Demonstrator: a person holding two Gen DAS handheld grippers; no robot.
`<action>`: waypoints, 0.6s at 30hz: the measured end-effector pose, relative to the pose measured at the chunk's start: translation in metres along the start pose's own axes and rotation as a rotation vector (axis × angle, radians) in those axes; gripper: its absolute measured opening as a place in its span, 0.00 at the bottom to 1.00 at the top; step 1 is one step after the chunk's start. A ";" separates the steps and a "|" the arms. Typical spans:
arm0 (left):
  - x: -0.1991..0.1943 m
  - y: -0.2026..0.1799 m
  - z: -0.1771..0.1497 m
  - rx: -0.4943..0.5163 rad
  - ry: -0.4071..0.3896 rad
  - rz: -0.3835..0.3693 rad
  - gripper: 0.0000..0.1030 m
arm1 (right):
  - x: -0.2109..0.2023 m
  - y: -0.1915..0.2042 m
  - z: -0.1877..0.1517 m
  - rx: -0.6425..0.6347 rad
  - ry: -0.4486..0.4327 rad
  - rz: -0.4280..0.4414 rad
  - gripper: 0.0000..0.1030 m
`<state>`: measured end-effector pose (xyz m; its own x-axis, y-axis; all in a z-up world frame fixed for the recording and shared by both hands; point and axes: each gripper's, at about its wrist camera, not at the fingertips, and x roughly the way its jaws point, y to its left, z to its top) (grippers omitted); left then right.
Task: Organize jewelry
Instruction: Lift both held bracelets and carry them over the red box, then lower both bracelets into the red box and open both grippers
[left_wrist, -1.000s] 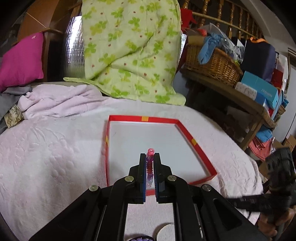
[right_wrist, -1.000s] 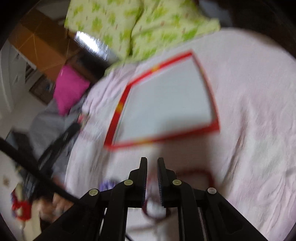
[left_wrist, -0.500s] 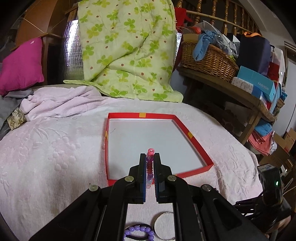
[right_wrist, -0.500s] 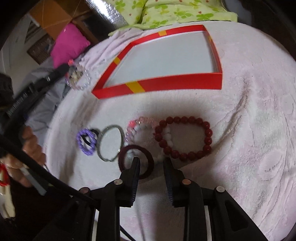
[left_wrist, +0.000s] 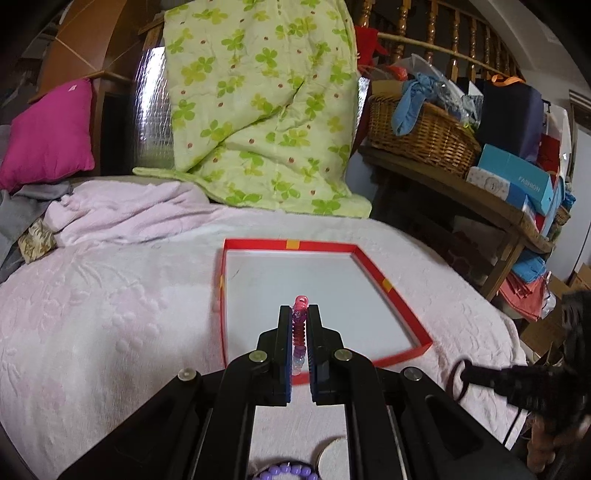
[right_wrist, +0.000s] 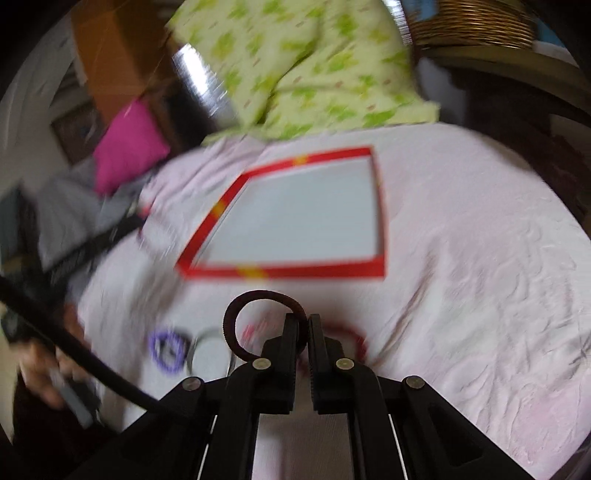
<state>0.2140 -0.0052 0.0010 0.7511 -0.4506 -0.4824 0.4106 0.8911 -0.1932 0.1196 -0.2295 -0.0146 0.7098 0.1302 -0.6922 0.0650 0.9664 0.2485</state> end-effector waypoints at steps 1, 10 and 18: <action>0.003 -0.001 0.003 0.002 -0.008 -0.007 0.07 | 0.003 -0.004 0.009 0.040 -0.017 -0.004 0.06; 0.048 -0.006 0.013 0.053 0.001 0.034 0.07 | 0.058 -0.018 0.064 0.224 0.023 -0.014 0.06; 0.081 -0.012 -0.010 0.158 0.124 0.150 0.08 | 0.097 -0.013 0.059 0.217 0.103 -0.044 0.06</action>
<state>0.2649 -0.0516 -0.0445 0.7447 -0.2953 -0.5985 0.3823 0.9238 0.0198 0.2295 -0.2429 -0.0452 0.6284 0.1218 -0.7683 0.2511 0.9030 0.3486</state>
